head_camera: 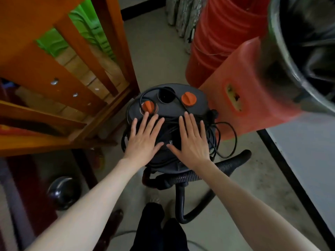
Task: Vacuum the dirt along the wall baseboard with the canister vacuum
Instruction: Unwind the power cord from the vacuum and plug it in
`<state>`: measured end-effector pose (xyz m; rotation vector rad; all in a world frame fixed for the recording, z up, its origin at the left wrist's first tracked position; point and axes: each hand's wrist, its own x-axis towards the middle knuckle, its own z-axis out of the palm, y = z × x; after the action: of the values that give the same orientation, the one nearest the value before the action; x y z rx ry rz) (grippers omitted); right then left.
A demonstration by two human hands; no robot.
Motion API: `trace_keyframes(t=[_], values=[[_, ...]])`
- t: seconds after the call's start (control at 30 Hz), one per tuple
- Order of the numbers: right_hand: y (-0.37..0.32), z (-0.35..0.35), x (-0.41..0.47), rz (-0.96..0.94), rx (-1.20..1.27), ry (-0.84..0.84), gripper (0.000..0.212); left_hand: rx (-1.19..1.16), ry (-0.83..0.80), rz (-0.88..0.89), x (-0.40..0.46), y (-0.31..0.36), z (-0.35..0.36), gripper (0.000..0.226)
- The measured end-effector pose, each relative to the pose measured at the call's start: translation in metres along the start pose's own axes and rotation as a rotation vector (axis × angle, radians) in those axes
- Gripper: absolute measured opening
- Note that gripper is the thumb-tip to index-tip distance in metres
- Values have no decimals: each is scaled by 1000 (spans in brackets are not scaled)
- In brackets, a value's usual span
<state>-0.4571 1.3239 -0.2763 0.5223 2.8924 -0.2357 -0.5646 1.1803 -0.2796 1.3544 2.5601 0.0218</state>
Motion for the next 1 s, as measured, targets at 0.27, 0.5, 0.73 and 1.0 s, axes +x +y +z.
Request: trace_keyframes(t=[0.27,0.5,0.73,1.0], values=[[-2,12,6,48,-60,-26,89,13,22,-6,0,6,6,67],[-1,15,-13,39,-52,26,84,15,17,-8,-15,17,11,60],[6,19,-54,0,-58,83,81,1,0,-29,-45,44,16,59],[20,13,-118,-32,297,130,58,-10,-7,-61,-79,82,26,58]])
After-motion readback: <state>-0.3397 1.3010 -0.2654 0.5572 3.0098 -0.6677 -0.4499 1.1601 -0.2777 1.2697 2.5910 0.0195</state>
